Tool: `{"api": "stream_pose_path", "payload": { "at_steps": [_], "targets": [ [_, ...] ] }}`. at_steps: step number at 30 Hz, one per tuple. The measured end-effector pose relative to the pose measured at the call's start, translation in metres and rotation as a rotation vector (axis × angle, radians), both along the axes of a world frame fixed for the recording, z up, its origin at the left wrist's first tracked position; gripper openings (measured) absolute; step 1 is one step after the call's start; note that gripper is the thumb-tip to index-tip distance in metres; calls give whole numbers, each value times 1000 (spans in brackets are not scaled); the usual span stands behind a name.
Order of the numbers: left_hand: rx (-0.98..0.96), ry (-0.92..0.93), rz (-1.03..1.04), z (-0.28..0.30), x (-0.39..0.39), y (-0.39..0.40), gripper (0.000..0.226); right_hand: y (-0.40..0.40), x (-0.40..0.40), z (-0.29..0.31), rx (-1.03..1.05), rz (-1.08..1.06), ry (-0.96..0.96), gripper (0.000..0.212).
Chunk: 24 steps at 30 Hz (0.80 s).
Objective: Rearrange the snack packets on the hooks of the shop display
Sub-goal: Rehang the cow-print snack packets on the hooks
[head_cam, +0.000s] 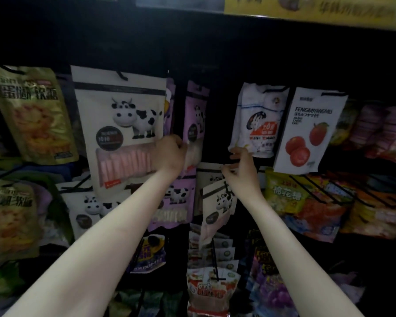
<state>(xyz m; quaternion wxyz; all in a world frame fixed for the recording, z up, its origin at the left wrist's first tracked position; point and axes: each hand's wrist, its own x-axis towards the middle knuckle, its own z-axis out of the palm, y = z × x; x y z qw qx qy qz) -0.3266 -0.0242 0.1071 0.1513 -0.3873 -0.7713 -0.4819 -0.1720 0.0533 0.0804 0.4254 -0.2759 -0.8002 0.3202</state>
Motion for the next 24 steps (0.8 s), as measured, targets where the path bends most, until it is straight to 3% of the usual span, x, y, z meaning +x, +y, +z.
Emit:
{"api": "stream_pose_path", "payload": {
  "at_steps": [5,13,15,18,22,24],
  "targets": [
    [213,5,-147,20,16,-30,15,-1,3,10,-31,79,41,47],
    [360,-373,-515,53,34,-110,18,-13,-13,45,-238,363,268,96],
    [372,-467,-604,47,31,-126,20,-18,-13,50,-281,428,335,95],
    [325,-577,-726,30,22,-144,22,-28,4,58,-171,448,389,89],
    [193,-612,-656,-14,12,-152,58,-51,37,41,70,467,232,85],
    [204,-632,-551,-37,15,-148,49,-58,40,12,145,525,59,83]
  ]
}}
